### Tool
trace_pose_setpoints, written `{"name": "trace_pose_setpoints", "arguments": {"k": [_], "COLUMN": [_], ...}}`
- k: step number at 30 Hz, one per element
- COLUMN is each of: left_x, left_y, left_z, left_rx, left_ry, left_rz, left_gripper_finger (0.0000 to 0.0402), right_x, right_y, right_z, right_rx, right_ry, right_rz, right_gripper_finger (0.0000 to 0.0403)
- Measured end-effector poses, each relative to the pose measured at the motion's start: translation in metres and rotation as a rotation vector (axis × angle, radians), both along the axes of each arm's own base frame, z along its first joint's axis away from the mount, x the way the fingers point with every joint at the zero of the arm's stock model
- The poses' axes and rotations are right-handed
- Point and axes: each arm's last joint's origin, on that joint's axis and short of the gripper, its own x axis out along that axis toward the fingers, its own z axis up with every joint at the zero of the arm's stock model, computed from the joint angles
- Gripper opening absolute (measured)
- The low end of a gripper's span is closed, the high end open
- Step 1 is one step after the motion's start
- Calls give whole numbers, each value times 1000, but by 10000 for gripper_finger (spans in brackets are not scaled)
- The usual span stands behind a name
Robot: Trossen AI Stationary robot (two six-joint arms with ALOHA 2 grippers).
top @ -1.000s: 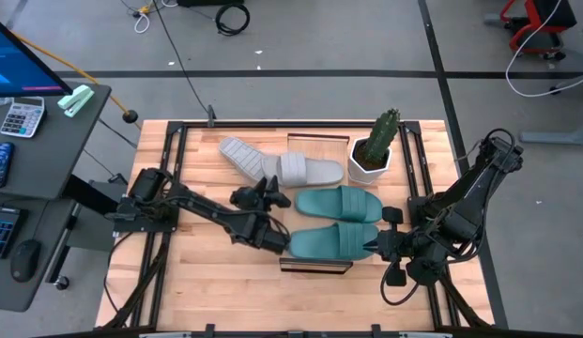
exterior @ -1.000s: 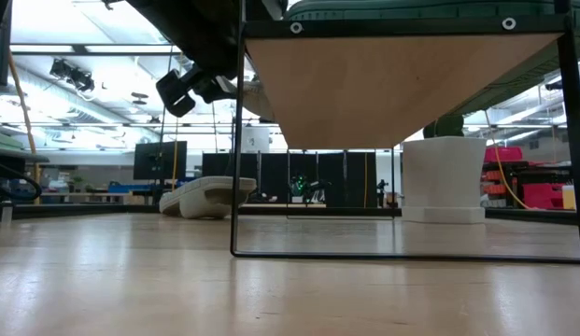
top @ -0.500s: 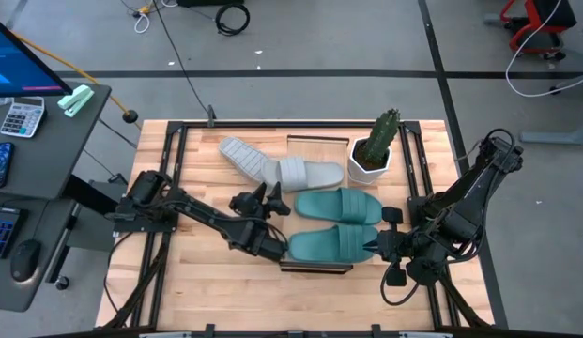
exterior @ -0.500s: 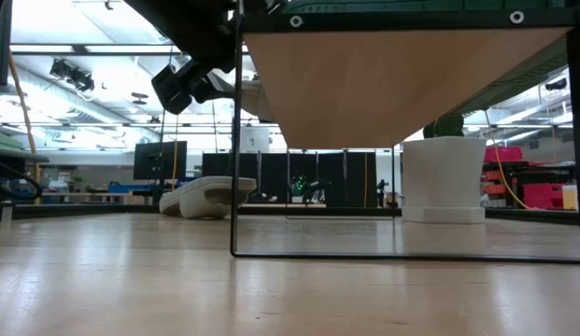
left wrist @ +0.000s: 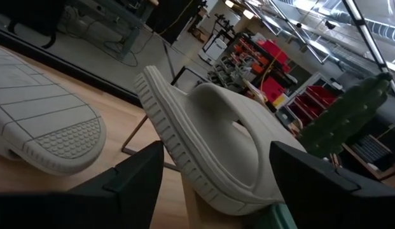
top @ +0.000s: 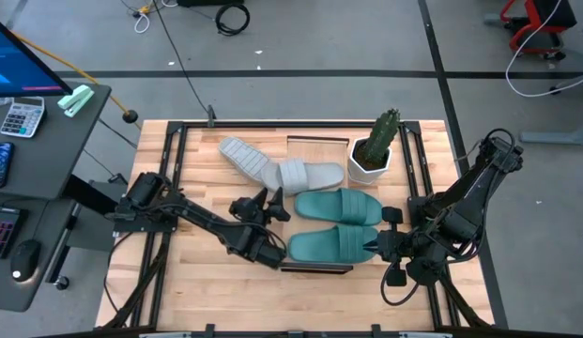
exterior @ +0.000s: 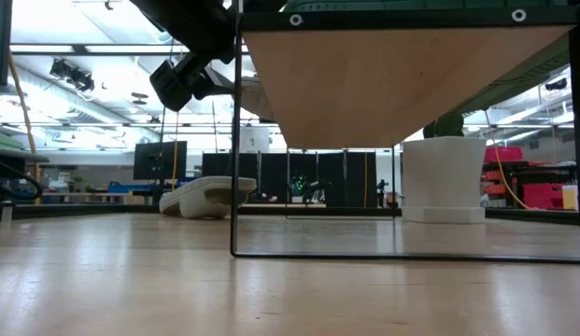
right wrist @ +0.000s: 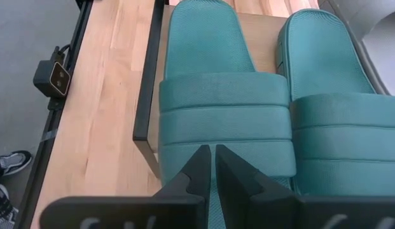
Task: Pick and place slides into the shelf
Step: Put the bottom gray slide on the shelf
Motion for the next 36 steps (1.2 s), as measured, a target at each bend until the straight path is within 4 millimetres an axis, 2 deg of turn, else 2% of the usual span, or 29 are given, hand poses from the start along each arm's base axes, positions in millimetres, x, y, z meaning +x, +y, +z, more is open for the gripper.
{"name": "trace_pose_setpoints", "arguments": {"k": [18,31,36], "left_x": [-4,-6,-11], "left_y": [-18,-17,-17], "left_z": [5,5,21], "left_rx": [4,21,28], "left_ry": [2,29,-40], "left_rz": [-51,-51,-53], "left_gripper_finger": [289,289,289], "right_x": [0,0,0], "right_y": [0,1,1], "right_z": [0,-1,-1], "right_rx": [-11,4,-4], "right_ry": [1,19,21], "right_rz": [11,25,37], "right_gripper_finger": [30,30,30]}}
